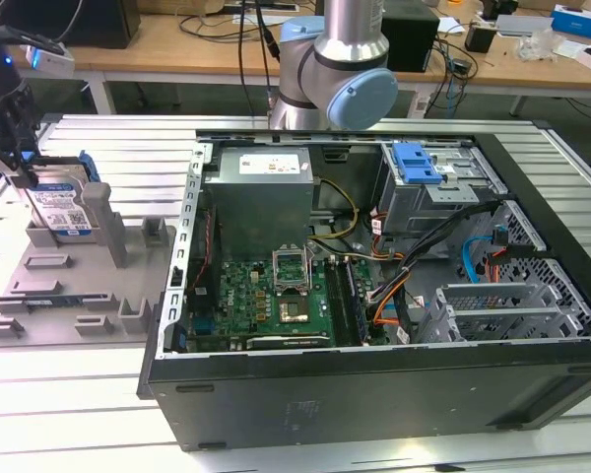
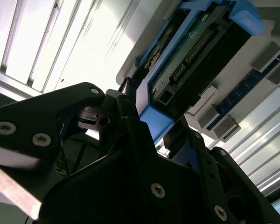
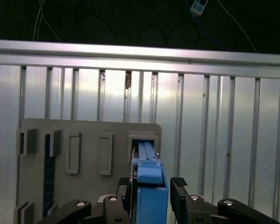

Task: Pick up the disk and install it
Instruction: 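Pick up the disk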

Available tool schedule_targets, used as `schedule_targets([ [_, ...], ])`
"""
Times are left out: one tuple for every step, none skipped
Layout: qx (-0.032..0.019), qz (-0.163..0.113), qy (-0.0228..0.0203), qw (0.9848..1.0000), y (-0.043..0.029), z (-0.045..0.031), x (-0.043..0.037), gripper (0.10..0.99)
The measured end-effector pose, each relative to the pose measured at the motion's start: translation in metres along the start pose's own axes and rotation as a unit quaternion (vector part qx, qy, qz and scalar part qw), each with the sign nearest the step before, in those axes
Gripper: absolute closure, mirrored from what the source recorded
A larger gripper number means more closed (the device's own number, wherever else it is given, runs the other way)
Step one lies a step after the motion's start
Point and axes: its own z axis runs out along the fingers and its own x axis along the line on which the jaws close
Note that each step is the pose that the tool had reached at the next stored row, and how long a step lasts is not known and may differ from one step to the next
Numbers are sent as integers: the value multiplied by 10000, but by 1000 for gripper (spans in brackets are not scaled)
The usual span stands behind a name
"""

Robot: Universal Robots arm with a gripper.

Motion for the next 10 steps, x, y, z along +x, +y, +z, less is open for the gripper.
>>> schedule_targets([
  [0, 2, 0, 10000, 0, 1, 0, 604],
  [-1, 3, 0, 10000, 0, 1, 0, 604],
  [-1, 6, 0, 10000, 1, 2, 0, 604],
  [0, 8, 0, 10000, 0, 3, 0, 604],
  [-1, 11, 0, 10000, 1, 3, 0, 604],
  [-1, 14, 0, 10000, 1, 4, 0, 604],
  [0, 19, 0, 10000, 1, 5, 0, 604],
  [0, 24, 0, 10000, 1, 5, 0, 604],
  [0, 33, 0, 10000, 1, 8, 0, 604],
  [0, 41, 0, 10000, 1, 10, 0, 604],
])
